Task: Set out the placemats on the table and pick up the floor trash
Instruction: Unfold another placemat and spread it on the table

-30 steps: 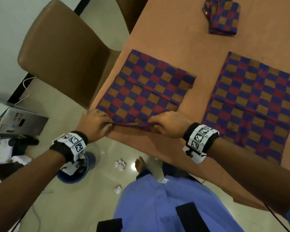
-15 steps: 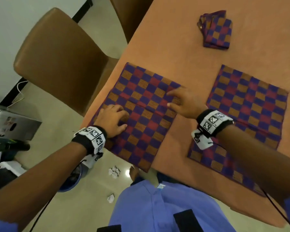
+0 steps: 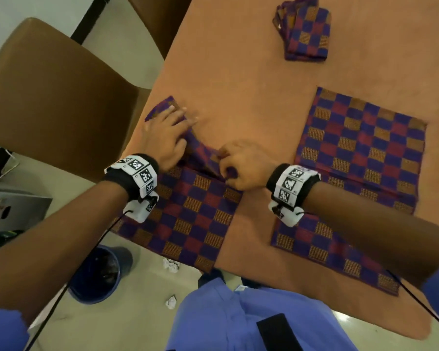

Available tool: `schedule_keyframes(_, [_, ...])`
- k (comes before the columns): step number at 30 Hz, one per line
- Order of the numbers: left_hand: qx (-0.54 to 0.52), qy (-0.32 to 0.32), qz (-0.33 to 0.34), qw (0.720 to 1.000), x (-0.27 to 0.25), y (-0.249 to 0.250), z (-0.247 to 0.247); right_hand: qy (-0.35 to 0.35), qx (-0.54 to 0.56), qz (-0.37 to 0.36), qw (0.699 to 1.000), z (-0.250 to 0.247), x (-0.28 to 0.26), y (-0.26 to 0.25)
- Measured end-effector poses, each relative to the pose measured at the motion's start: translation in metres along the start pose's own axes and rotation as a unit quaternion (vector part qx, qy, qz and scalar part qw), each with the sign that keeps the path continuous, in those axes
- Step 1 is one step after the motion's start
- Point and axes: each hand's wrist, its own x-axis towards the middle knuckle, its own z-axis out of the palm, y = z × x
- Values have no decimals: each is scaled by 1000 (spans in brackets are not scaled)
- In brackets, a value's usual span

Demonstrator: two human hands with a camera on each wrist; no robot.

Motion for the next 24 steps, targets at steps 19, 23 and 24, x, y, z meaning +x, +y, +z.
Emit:
schedule_keyframes(19, [20, -137, 16, 990, 18, -12, 5, 54, 84, 113, 989, 19, -13, 0])
schedule_keyframes(23, [47, -112, 34, 992, 21, -17, -5, 65, 156, 102, 980, 6, -13, 6])
schedule_keyframes(24, [56, -105, 35, 992, 22, -19, -8, 80, 172, 109, 976, -1, -11, 10])
